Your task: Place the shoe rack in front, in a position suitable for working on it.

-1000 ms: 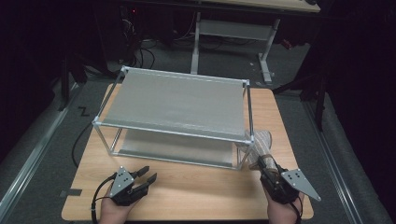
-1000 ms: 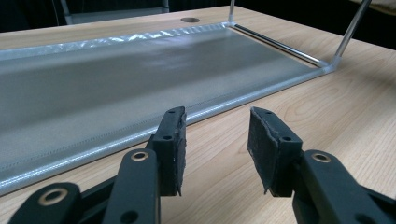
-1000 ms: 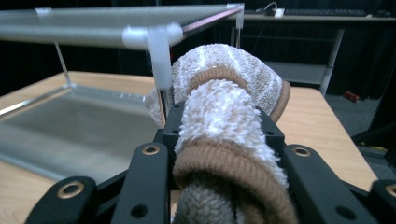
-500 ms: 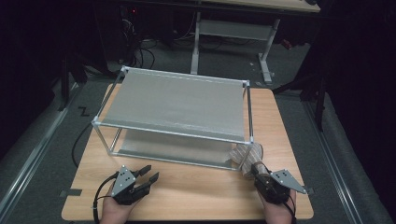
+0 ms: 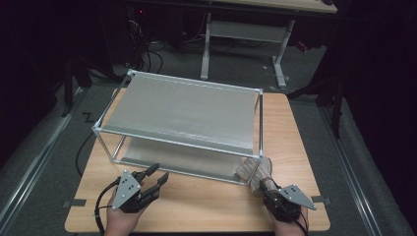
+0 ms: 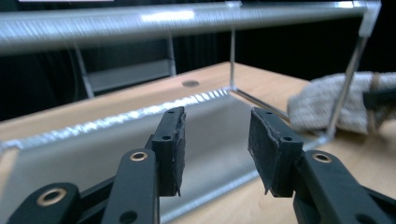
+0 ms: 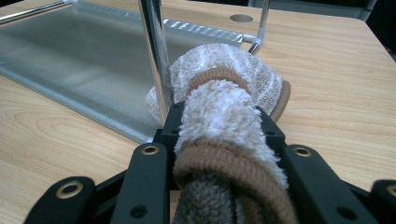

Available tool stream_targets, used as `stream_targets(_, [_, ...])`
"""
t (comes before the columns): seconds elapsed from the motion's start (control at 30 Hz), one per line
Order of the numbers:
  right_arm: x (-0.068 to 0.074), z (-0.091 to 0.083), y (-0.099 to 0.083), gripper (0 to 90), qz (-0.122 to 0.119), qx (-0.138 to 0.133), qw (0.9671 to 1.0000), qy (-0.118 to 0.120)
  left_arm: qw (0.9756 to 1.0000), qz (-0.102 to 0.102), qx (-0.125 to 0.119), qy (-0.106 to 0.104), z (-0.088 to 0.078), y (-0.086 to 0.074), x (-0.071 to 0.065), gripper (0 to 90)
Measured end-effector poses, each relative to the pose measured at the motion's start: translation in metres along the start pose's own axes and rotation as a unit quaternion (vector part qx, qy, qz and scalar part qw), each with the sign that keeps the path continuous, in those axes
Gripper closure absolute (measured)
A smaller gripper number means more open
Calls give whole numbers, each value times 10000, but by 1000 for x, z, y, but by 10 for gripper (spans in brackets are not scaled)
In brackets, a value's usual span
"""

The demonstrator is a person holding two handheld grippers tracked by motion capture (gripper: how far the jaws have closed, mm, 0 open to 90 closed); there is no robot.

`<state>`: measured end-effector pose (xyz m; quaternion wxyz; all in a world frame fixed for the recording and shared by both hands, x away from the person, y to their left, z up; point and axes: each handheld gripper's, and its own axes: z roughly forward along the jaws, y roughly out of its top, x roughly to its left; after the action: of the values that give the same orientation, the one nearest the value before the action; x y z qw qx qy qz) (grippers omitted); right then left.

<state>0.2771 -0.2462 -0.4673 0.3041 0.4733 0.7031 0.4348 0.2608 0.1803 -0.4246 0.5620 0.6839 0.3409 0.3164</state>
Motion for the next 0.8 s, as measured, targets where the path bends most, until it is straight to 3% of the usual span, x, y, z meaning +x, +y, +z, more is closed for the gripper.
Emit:
stream_targets(0.23, [0, 0, 0, 651, 13, -1, 10000, 57, 9995, -56, -13, 297, 11, 28, 16, 520])
stream_targets(0.8, [-2, -1, 1, 649, 52, -15, 9999, 101, 9983, -124, 226, 514, 43, 43, 32, 500])
